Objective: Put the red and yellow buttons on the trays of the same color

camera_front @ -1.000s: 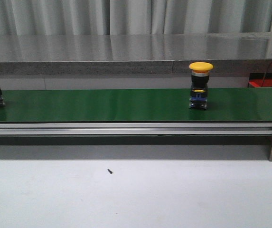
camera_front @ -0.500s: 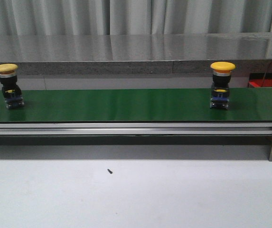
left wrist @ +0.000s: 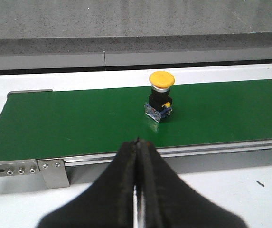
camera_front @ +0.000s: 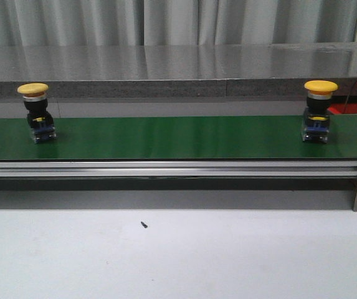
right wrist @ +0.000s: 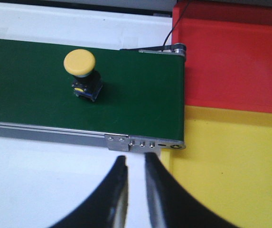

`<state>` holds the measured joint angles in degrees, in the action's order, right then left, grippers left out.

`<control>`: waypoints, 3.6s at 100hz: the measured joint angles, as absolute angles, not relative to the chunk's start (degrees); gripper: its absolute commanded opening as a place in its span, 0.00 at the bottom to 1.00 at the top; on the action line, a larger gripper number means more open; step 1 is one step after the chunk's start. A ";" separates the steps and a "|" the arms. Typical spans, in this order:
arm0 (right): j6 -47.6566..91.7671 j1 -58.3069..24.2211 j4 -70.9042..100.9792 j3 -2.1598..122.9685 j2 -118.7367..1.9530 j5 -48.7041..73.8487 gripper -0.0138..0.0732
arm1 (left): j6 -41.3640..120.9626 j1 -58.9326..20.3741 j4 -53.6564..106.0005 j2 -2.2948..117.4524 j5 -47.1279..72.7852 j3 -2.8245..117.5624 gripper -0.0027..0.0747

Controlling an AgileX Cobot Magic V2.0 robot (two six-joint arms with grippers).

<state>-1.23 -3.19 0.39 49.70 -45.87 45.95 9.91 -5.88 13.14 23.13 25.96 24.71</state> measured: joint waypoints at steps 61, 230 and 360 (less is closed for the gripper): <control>-1.10 -3.19 2.58 64.07 -74.17 47.04 0.86 | 9.91 -5.88 13.14 23.13 25.96 24.71 0.01; 8.39 19.15 8.50 66.89 -89.71 51.02 0.38 | 9.91 -5.88 13.14 23.11 25.93 24.71 0.01; 12.81 18.24 10.92 58.29 -82.97 38.25 0.80 | 9.91 -5.88 13.14 23.01 25.93 24.71 0.01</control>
